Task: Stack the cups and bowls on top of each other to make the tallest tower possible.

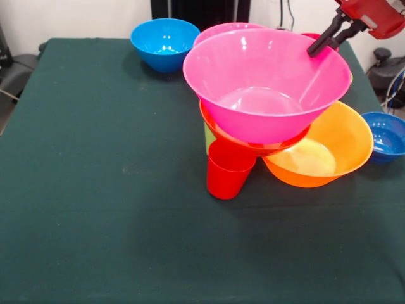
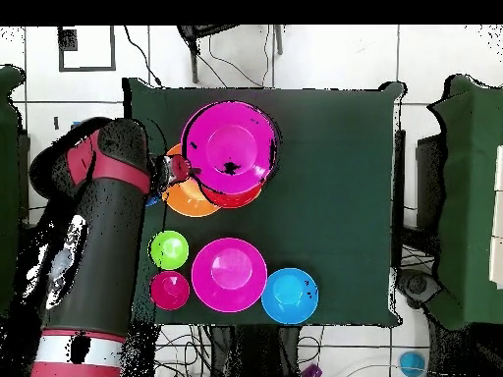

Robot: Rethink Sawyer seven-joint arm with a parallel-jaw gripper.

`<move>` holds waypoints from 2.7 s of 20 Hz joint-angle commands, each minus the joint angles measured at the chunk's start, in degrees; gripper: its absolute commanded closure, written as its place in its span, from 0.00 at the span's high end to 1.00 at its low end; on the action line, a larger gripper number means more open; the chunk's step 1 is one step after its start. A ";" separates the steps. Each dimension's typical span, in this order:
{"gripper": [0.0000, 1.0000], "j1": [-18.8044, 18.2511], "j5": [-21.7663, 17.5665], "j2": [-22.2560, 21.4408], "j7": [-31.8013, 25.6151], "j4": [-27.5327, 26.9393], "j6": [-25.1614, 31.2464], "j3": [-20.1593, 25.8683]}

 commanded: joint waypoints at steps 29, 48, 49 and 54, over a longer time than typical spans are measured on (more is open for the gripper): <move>0.00 3.06 3.04 1.35 11.67 5.07 4.19 -0.59; 0.00 3.87 4.30 0.77 10.90 6.87 4.49 -1.89; 0.00 3.78 4.47 0.73 10.81 7.15 4.46 -1.82; 0.00 3.13 5.47 1.13 10.38 7.74 4.85 -1.12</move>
